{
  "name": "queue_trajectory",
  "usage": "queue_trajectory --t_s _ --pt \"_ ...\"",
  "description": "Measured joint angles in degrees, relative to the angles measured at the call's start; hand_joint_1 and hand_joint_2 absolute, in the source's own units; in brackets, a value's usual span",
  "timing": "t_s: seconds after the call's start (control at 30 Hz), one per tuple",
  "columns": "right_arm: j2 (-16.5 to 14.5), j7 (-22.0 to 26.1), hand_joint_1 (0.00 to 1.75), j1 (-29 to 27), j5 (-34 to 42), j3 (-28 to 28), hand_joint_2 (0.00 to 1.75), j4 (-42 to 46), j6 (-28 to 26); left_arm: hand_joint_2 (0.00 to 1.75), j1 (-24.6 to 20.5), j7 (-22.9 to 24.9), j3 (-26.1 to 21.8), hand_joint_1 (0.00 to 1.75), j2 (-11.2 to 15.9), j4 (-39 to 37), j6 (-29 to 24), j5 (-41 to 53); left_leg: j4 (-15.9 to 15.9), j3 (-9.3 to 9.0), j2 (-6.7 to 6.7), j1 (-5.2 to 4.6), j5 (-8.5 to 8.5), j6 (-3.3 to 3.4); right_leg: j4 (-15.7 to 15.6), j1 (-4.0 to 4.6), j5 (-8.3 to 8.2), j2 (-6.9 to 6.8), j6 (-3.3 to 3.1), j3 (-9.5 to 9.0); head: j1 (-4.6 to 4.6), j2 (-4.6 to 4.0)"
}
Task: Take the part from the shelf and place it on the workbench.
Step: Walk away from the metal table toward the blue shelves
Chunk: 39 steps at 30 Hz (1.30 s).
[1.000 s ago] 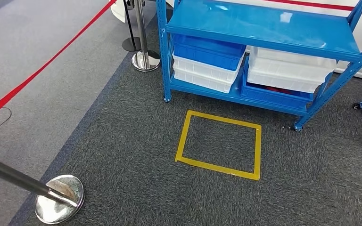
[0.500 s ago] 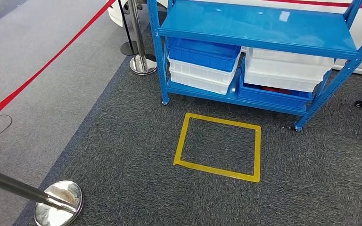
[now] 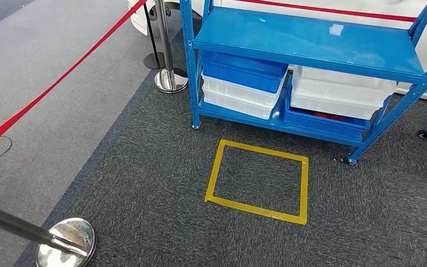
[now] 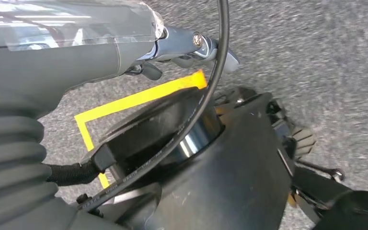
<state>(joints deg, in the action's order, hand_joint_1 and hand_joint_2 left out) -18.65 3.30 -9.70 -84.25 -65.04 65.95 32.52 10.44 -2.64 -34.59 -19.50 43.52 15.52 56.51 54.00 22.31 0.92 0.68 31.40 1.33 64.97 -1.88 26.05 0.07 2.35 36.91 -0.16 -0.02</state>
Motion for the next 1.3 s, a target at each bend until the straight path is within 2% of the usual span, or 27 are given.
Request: queue_trajectory --t_s 0.03,0.07,0.17,0.2,0.23,0.27,0.33,0.37,0.4,0.43,0.5,0.53,0.57,0.63,0.67,0.87,0.97,1.0,1.03,1.07,1.1,1.13,1.17,1.2,1.23,1.27,1.3 --pt "0.0 0.1 0.00 0.0 -0.2 0.1 0.00 0.0 0.0 0.00 0.0 0.0 -0.1 0.00 0.0 -0.1 -0.2 -0.3 0.3 -0.58 -0.01 -0.01 0.89 -0.40 -2.8 -0.08 -1.03 0.04 -0.14 -1.28 0.11 -0.01" --pt "0.0 0.4 0.00 -0.1 -0.8 0.5 0.00 0.0 0.0 0.00 -0.1 -0.1 -0.2 0.00 0.0 -0.3 -0.6 -1.2 0.4 -1.00 -0.02 -0.03 1.64 -0.77 -4.3 -0.05 -0.95 0.05 -0.51 -2.03 0.10 -0.01" --pt "1.0 1.7 0.00 0.2 -4.0 2.8 0.00 -1.5 -2.0 0.00 0.2 0.5 -0.1 0.00 0.1 -0.2 -3.2 -8.0 0.4 -2.24 -0.02 0.06 3.22 -1.71 -4.5 0.48 1.36 0.01 -2.31 -3.02 -0.25 0.01" --pt "1.6 2.0 0.00 0.5 -4.7 3.6 0.00 -2.6 -2.9 0.00 0.4 1.1 0.4 0.00 0.0 0.1 -3.8 -10.6 1.1 -2.38 -0.11 0.16 3.65 -1.98 -4.5 0.54 2.01 0.02 -2.78 -3.65 -0.45 0.01" --pt "2.2 2.1 0.00 0.9 -5.0 4.2 0.00 -3.8 -3.6 0.00 0.7 1.7 1.0 0.00 0.0 0.6 -4.1 -12.7 3.3 -1.55 -0.26 0.26 4.32 -2.23 -4.7 0.50 2.63 -0.02 -3.18 -4.41 -0.65 0.00" --pt "2.6 2.1 0.00 1.3 -5.0 4.6 0.00 -4.8 -4.2 0.00 1.0 2.3 1.7 0.00 0.0 1.1 -4.3 -14.2 7.0 0.47 -0.40 0.32 5.22 -2.44 -5.0 0.43 3.24 -0.09 -3.48 -5.29 -0.92 0.01" --pt "3.2 2.2 0.00 1.8 -5.1 5.2 0.00 -6.1 -4.8 0.00 1.8 3.3 2.9 0.00 0.0 1.9 -4.3 -15.7 17.0 7.74 -0.58 0.35 6.89 -2.74 -5.4 0.46 4.58 -0.25 -3.73 -7.01 -1.29 0.01" --pt "3.4 2.3 0.00 2.0 -5.1 5.5 0.00 -6.6 -4.9 0.00 2.3 3.7 3.3 0.00 0.0 2.2 -4.3 -16.2 20.7 11.47 -0.58 0.35 6.69 -2.75 -5.6 0.47 5.35 -0.26 -3.73 -8.01 -1.33 0.01" --pt "3.6 2.3 0.00 2.1 -5.1 5.6 0.00 -7.1 -5.0 0.00 2.8 3.9 3.6 0.00 -0.1 2.4 -4.3 -16.4 22.4 14.42 -0.58 0.32 5.11 -2.62 -5.8 0.49 6.21 -0.21 -3.70 -9.19 -1.34 0.00" --pt "3.7 2.3 0.00 2.0 -5.1 5.8 0.00 -7.4 -5.0 0.00 3.3 4.1 3.9 0.00 -0.2 2.6 -4.4 -16.6 21.6 16.31 -0.58 0.24 2.00 -2.34 -6.0 0.50 7.15 -0.15 -3.64 -10.61 -1.35 0.00" --pt "3.9 2.3 0.00 1.9 -5.1 6.0 0.00 -8.0 -4.9 0.00 4.1 4.3 4.4 0.00 -0.3 3.0 -4.4 -16.7 14.9 17.35 -0.58 -0.25 -6.35 -1.26 -6.9 0.49 8.91 -0.06 -3.42 -13.63 -1.33 -0.01" --pt "3.9 2.3 0.00 1.8 -5.1 6.2 0.00 -8.2 -4.8 0.00 4.3 4.4 4.6 0.00 -0.3 3.2 -4.4 -16.7 12.0 17.29 -0.61 -0.69 -9.36 -0.52 -7.3 0.56 9.63 0.01 -3.13 -14.87 -1.12 -0.01" --pt "3.9 2.3 0.00 1.9 -5.1 6.3 0.00 -8.4 -4.6 0.00 4.5 4.6 4.7 0.00 -0.4 3.4 -4.5 -16.7 10.2 17.04 -0.65 -1.09 -10.83 0.20 -7.9 0.52 10.10 0.09 -2.69 -15.81 -1.00 0.01" --pt "4.0 2.4 0.00 2.1 -5.1 6.7 0.00 -8.6 -4.3 0.00 4.7 5.0 4.9 0.00 -0.4 3.8 -4.5 -16.6 9.0 16.23 -0.73 -1.67 -10.29 1.29 -9.1 0.47 10.17 0.15 -1.78 -17.20 -0.91 0.01" --pt "4.0 2.4 0.00 2.2 -5.1 6.8 0.00 -8.6 -4.3 0.00 4.8 5.1 5.0 0.00 -0.4 4.0 -4.5 -16.6 8.4 15.73 -0.74 -1.74 -9.79 1.57 -9.4 0.37 9.91 0.12 -1.51 -17.61 -1.08 0.02" --pt "4.0 2.4 0.00 2.2 -5.1 7.0 0.00 -8.7 -4.1 0.00 4.8 5.2 5.2 0.00 -0.5 4.3 -4.5 -16.5 7.3 14.85 -0.75 -1.76 -9.10 1.93 -8.9 0.43 8.80 0.03 -1.20 -17.49 -1.23 0.03" --pt "4.1 2.4 0.00 2.4 -5.1 7.1 0.00 -8.7 -4.1 0.00 4.7 5.2 5.3 0.00 -0.6 4.5 -4.5 -16.5 4.9 12.88 -0.71 -1.33 -8.15 2.02 -5.8 0.51 6.79 0.02 -0.80 -15.96 -1.12 0.02" --pt "4.3 2.5 0.00 2.4 -5.1 7.2 0.00 -8.8 -4.0 0.00 4.7 5.2 5.4 0.00 -0.7 4.6 -4.4 -16.4 3.3 10.75 -0.57 -1.11 -7.28 1.99 -1.7 0.53 7.13 0.05 -0.65 -12.66 -0.92 0.02" --pt "4.5 2.6 0.00 2.4 -5.1 7.3 0.00 -8.9 -4.0 0.00 4.7 5.2 5.5 0.00 -0.8 4.7 -4.3 -16.4 1.9 8.07 -0.37 -0.95 -5.88 1.87 1.5 0.51 9.12 0.06 -0.47 -8.60 -0.72 0.02" --pt "4.7 2.7 0.00 2.3 -5.1 7.4 0.00 -9.0 -4.0 0.00 4.8 5.2 5.6 0.00 -0.9 4.7 -4.2 -16.4 0.9 5.27 -0.16 -0.86 -4.33 1.67 3.8 0.46 11.09 0.07 -0.29 -4.59 -0.51 0.02" --pt "4.9 2.7 0.00 2.2 -5.1 7.4 0.00 -9.2 -4.0 0.00 4.9 5.2 5.7 0.00 -1.0 4.7 -4.1 -16.3 0.1 2.39 0.07 -0.85 -2.56 1.53 4.4 0.46 12.47 0.06 -0.08 -0.95 -0.30 0.01" --pt "5.0 2.7 0.00 2.0 -5.1 7.4 0.00 -9.3 -4.0 0.00 5.0 5.2 5.7 0.00 -1.1 4.7 -4.1 -16.3 0.1 0.58 0.14 -0.85 -1.03 1.27 1.6 0.39 11.23 0.00 0.07 0.15 -0.24 0.00" --pt "5.1 2.7 0.00 1.8 -5.1 7.5 0.00 -9.4 -4.0 0.00 5.0 5.2 5.7 0.00 -1.1 4.7 -4.1 -16.3 0.3 -0.65 0.11 -0.89 0.18 1.00 -1.0 0.34 6.70 -0.14 0.06 0.36 -0.18 0.00" --pt "5.1 2.7 0.00 1.8 -5.1 7.5 0.00 -9.5 -4.0 0.00 5.1 5.2 5.8 0.00 -1.1 4.7 -4.1 -16.2 0.5 -1.65 0.10 -0.97 1.34 0.68 -3.0 0.46 2.64 -0.28 -0.29 0.35 -0.13 -0.01" --pt "5.2 2.7 0.00 1.8 -5.1 7.6 0.00 -9.6 -4.0 0.00 5.0 5.2 5.8 0.00 -1.1 4.8 -4.1 -16.2 0.5 -2.50 0.08 -1.02 2.42 0.33 -4.1 0.61 -0.38 -0.37 -0.80 0.20 -0.22 0.00" --pt "5.2 2.7 0.00 1.9 -5.1 7.6 0.00 -9.7 -4.0 0.00 4.9 5.2 5.9 0.00 -1.1 4.9 -4.1 -16.1 0.8 -3.17 0.10 -1.03 3.00 -0.06 -4.4 0.83 -1.68 -0.39 -1.42 -0.09 -0.31 0.00" --pt "5.3 2.7 0.00 2.1 -5.1 7.7 0.00 -9.8 -4.0 0.00 4.6 5.2 6.1 0.00 -1.1 5.0 -4.1 -16.1 1.8 -3.22 0.13 -0.99 2.86 -0.41 -4.3 1.01 -0.92 -0.28 -2.12 -0.64 -0.36 0.00"
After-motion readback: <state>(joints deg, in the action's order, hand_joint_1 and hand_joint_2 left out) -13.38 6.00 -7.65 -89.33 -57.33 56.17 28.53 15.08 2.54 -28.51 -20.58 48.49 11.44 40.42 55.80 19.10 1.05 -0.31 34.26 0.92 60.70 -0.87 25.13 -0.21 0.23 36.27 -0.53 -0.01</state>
